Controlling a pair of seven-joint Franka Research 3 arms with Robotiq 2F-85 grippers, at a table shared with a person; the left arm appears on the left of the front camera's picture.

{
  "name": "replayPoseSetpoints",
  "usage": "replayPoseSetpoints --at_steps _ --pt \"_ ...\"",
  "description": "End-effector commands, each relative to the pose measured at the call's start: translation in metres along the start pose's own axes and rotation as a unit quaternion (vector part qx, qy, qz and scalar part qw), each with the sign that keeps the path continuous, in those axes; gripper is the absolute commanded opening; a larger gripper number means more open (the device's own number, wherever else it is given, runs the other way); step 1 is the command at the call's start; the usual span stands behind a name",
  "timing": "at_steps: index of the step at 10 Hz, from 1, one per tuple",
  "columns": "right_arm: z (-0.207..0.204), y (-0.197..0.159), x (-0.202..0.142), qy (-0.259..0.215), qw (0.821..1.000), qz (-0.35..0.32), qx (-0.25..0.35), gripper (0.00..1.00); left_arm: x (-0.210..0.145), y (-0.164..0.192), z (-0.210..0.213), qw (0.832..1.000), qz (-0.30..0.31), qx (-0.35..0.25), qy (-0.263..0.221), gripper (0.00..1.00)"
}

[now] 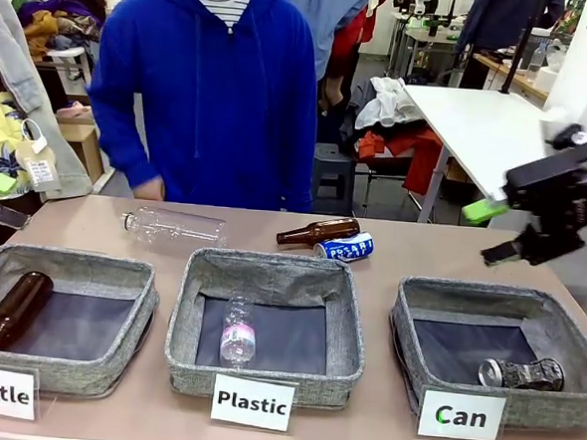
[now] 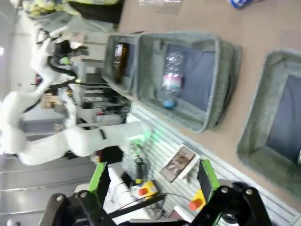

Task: Sort the can waste into the basket.
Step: Pick up the can waste from the table and place it in the right Fabric basket.

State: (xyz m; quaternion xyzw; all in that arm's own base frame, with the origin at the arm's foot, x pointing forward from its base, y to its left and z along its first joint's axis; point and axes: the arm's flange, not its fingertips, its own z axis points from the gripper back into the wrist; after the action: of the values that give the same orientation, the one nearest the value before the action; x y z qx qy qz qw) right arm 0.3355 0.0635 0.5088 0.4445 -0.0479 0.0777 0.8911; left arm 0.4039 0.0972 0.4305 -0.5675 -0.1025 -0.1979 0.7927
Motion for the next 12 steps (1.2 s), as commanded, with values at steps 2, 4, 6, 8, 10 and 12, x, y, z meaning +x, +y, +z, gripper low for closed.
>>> replayPoseSetpoints --at_steps 2,4,6,8,10,12 --pt "-0.02 -0.023 0.033 -0.018 0.995 0.048 -0.084 1.0 -0.001 -0.003 0.001 1.0 0.003 -0.004 -0.001 1.0" --pt "-0.022 -0.014 0.027 -0.001 0.997 0.025 -0.067 1.0 -0.001 -0.003 0.001 1.0 0.003 -0.004 -0.001 1.0" --pt "-0.022 -0.014 0.027 -0.001 0.997 0.025 -0.067 1.0 -0.001 -0.003 0.001 1.0 0.003 -0.004 -0.001 1.0" --pt "-0.03 -0.022 0.065 0.002 0.992 0.079 -0.102 1.0 -0.001 -0.003 0.001 1.0 0.003 -0.004 -0.001 1.0" --pt "-0.055 -0.033 0.13 0.07 0.964 0.201 -0.16 1.0 -0.001 -0.003 0.001 1.0 0.003 -0.004 -0.001 1.0" --pt "-0.07 -0.041 0.171 0.15 0.917 0.35 -0.115 1.0 -0.001 -0.003 0.001 1.0 0.003 -0.004 -0.001 1.0"
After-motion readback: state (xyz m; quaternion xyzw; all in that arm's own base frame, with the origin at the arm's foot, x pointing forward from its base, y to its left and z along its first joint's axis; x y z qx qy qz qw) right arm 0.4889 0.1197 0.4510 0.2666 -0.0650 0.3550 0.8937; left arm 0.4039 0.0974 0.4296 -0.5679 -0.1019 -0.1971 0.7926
